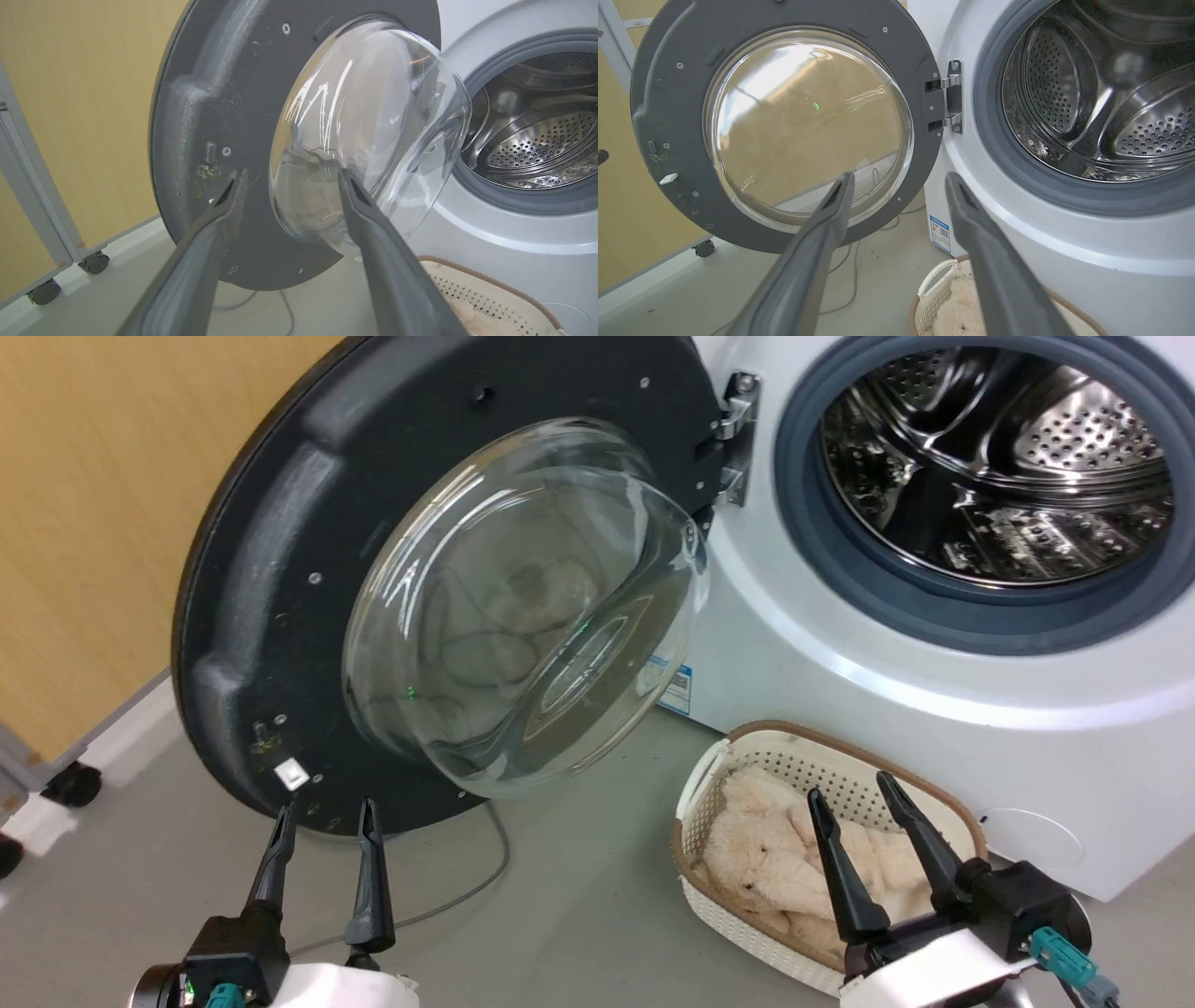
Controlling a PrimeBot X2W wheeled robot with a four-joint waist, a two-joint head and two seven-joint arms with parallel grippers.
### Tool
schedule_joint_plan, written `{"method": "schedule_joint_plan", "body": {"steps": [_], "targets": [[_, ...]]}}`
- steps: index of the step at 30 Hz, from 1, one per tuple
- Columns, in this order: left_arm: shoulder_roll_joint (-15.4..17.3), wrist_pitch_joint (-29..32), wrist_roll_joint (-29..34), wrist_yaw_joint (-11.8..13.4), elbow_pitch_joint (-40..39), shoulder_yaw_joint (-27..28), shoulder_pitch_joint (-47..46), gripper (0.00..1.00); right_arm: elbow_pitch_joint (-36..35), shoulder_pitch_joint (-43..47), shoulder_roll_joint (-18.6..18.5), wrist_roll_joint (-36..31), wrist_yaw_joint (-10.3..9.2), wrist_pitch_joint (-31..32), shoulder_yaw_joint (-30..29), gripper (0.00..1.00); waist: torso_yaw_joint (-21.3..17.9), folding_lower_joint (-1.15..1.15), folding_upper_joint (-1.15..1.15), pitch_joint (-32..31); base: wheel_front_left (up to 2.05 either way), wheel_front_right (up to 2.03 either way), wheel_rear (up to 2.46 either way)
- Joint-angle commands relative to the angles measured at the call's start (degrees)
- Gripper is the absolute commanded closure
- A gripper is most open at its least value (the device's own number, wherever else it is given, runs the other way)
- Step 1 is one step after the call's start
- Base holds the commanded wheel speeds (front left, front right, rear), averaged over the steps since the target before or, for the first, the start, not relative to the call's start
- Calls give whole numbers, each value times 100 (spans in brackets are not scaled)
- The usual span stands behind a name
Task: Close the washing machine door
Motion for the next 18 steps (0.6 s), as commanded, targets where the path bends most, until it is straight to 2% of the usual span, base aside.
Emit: {"method": "schedule_joint_plan", "body": {"steps": [1,13,18], "targets": [[-1,-54,-55,30,-24,13,75,0,25,-122,-10,77,4,-48,27,0,37,0,0,12,0,0,0],[-1,-197,-136,44,-46,32,141,0,106,-183,-25,196,5,-192,175,0,335,0,0,37,0,0,0],[-1,-197,-145,47,-43,41,154,0,102,-174,-24,196,5,-192,166,0,329,0,0,29,0,0,0]]}}
